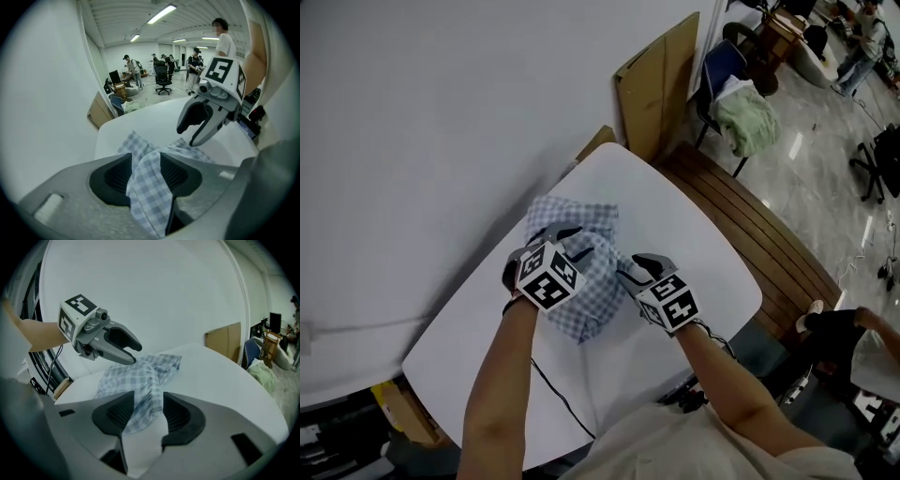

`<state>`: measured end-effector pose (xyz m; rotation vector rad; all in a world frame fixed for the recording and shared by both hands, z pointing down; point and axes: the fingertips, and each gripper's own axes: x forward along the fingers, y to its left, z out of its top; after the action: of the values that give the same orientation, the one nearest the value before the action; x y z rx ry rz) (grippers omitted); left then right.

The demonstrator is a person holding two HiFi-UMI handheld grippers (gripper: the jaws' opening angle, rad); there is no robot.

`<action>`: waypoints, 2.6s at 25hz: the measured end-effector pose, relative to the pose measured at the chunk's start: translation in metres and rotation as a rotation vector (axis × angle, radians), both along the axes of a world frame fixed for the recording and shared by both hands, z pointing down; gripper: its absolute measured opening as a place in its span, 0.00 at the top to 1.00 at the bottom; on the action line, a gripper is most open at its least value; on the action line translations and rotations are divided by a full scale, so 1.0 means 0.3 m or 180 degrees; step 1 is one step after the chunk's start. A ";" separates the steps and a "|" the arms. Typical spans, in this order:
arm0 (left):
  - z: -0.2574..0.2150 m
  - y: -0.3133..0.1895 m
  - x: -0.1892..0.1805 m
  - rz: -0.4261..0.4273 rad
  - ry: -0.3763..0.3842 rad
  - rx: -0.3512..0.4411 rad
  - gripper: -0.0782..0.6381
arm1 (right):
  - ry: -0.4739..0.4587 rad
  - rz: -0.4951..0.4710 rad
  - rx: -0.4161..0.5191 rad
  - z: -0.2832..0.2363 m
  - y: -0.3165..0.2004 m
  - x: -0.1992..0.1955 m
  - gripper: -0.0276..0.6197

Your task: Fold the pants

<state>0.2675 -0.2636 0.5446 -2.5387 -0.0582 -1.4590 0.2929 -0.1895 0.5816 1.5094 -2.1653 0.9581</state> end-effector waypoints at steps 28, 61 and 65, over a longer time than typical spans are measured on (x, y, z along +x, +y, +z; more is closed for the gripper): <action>0.236 0.072 -0.098 -0.0071 -0.0738 -0.0082 0.80 | 0.0544 -0.0254 -0.0344 0.061 0.025 -0.024 0.79; -0.292 0.350 0.075 -0.0349 0.0662 0.0551 0.82 | 0.0604 0.0106 0.0501 -0.391 0.335 0.092 0.79; -0.303 0.350 -0.103 -0.0627 0.0673 0.0549 0.82 | 0.0550 -0.0256 0.0505 -0.407 0.323 -0.067 0.79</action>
<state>0.2365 -0.1585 0.4538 -2.5963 0.3446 -1.1889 0.2729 -0.0926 0.4594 1.5013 -2.2010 0.6180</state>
